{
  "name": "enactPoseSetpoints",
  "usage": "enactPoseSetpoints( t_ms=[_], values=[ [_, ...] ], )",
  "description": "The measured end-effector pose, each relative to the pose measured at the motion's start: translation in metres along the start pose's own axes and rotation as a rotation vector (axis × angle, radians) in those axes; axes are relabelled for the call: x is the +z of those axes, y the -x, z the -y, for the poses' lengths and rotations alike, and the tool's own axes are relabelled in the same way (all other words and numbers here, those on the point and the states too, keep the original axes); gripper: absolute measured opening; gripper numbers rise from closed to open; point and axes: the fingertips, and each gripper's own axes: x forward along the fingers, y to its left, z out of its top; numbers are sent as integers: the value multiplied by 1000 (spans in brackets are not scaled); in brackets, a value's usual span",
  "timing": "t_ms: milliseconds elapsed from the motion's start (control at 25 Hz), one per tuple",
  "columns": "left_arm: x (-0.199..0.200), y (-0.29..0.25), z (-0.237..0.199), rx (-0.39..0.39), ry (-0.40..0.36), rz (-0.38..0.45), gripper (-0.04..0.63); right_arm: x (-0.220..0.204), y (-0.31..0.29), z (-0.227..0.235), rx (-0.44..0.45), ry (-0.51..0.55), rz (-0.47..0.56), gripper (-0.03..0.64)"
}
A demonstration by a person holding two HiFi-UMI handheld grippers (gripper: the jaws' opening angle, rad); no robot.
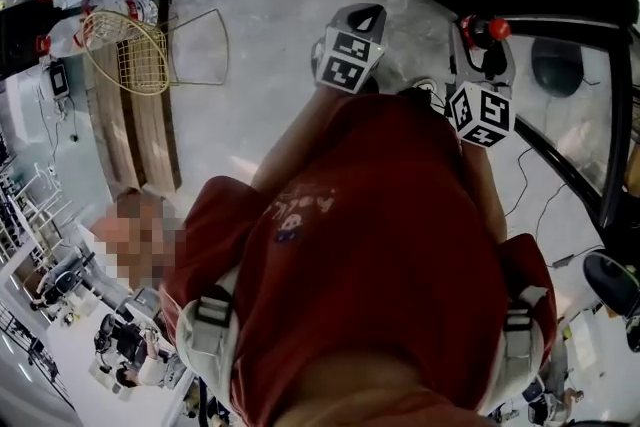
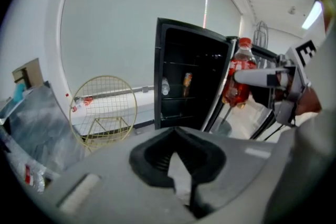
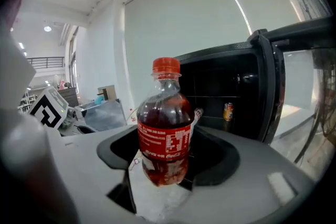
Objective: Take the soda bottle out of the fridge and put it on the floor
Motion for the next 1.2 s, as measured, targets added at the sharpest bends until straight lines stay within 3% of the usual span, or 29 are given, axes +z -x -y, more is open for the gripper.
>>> enactPoseSetpoints(
  t_ms=[280, 560, 840, 1200],
  values=[
    [-10, 25, -35, 88, 45, 17, 0, 8, -14, -22, 52, 27, 3, 302],
    [-26, 36, -38, 123, 105, 1, 0, 2, -20, -38, 109, 25, -31, 302],
    [-51, 32, -5, 168, 136, -1, 0, -23, -6, -28, 157, 49, -49, 302],
    [-88, 17, 58, 260, 197, -8, 0, -87, 12, 8, 255, 75, -116, 304]
  ],
)
